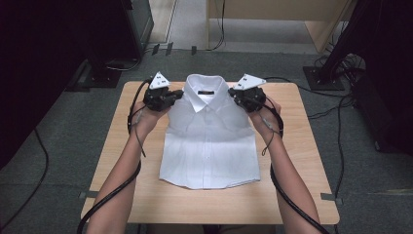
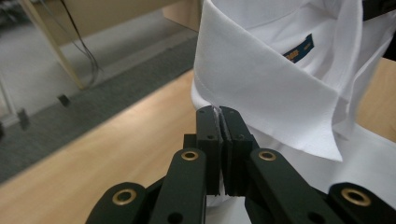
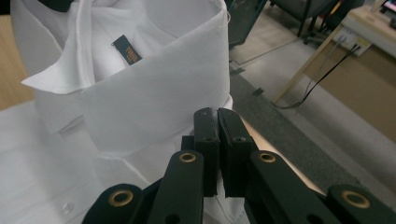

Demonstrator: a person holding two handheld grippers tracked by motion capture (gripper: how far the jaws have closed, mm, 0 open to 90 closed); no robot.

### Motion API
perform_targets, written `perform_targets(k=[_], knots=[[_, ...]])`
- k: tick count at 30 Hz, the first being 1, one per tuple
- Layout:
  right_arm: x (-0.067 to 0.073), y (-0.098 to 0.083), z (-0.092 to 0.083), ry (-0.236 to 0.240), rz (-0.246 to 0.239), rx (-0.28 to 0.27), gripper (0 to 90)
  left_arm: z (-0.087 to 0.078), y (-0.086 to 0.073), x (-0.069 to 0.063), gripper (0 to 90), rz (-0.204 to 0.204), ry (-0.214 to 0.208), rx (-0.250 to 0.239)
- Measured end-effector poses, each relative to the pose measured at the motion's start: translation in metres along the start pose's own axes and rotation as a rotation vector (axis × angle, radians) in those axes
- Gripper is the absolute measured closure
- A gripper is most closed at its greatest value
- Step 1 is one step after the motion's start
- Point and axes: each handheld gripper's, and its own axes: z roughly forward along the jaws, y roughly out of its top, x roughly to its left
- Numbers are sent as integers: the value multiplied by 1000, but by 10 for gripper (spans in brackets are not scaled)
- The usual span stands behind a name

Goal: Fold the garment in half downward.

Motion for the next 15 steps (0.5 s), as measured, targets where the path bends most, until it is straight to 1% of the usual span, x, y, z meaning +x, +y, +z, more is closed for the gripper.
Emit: perform_targets(k=[2, 3, 5, 7, 10, 11, 13, 15], knots=[[5, -14, 2, 21, 25, 2, 886, 2, -14, -4, 880, -16, -26, 15], [9, -21, 2, 28, 28, 9, 886, 2, -21, -6, 880, -19, -33, 18], [16, -33, 0, 40, 21, 17, 886, 0, -31, -11, 879, -27, -56, 20], [24, -43, -3, 43, 11, 24, 886, -1, -39, -17, 879, -37, -73, 32], [33, -56, -8, 49, 14, 31, 885, -2, -51, -29, 878, -27, -84, 37], [36, -61, -10, 52, 20, 31, 885, -3, -55, -32, 877, -18, -83, 45], [41, -69, -14, 68, 41, 32, 885, -4, -62, -39, 877, -20, -83, 44], [47, -77, -16, 70, 35, 44, 884, -6, -67, -45, 876, -3, -79, 48]])
